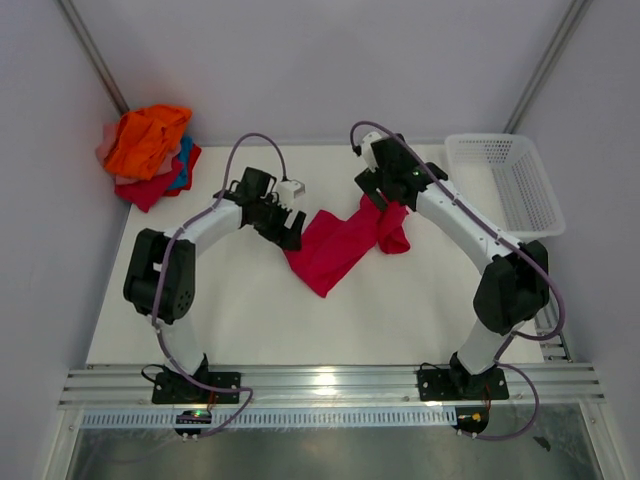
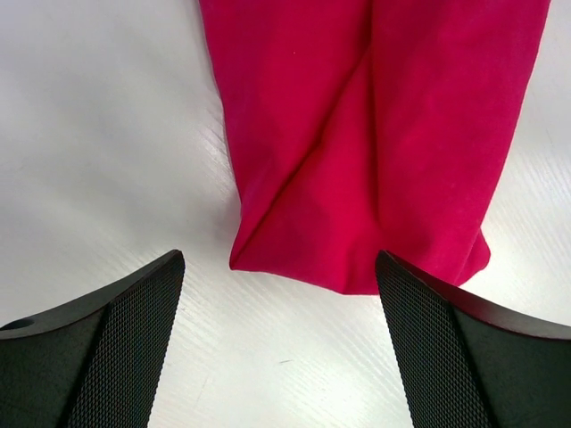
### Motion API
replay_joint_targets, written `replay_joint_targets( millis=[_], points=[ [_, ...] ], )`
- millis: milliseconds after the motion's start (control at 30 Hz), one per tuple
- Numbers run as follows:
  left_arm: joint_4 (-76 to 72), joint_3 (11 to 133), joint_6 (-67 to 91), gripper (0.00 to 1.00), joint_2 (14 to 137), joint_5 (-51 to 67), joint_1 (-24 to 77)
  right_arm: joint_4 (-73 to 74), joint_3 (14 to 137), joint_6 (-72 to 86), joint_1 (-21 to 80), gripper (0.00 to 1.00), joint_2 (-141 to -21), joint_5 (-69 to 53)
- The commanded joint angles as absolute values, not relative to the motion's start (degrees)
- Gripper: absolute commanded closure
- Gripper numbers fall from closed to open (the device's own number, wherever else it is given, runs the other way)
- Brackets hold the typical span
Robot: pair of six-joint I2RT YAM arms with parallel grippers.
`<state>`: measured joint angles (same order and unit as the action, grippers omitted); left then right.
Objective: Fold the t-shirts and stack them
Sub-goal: Flatten out the tshirt
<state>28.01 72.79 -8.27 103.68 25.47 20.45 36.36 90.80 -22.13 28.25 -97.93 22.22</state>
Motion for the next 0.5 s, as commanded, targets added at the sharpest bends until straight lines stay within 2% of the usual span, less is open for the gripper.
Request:
replay_joint_targets(
  millis=[0,233,467],
  points=[
    [31.36,76.81,-11.59,0.11,104.67,25.66,20.13,35.79,85.28,-21.35,27.69,0.11,-97.74,16.77],
    [32.61,79.1,-13.27,0.1,106.0,23.3,24.16,27.26,79.81,-15.56,24.0,0.09,-98.87,27.57],
    [32.08,76.91,-18.54,0.1,104.94,12.58,37.34,26.46,77.78,-14.59,21.71,0.08,-102.3,26.2]
  ],
)
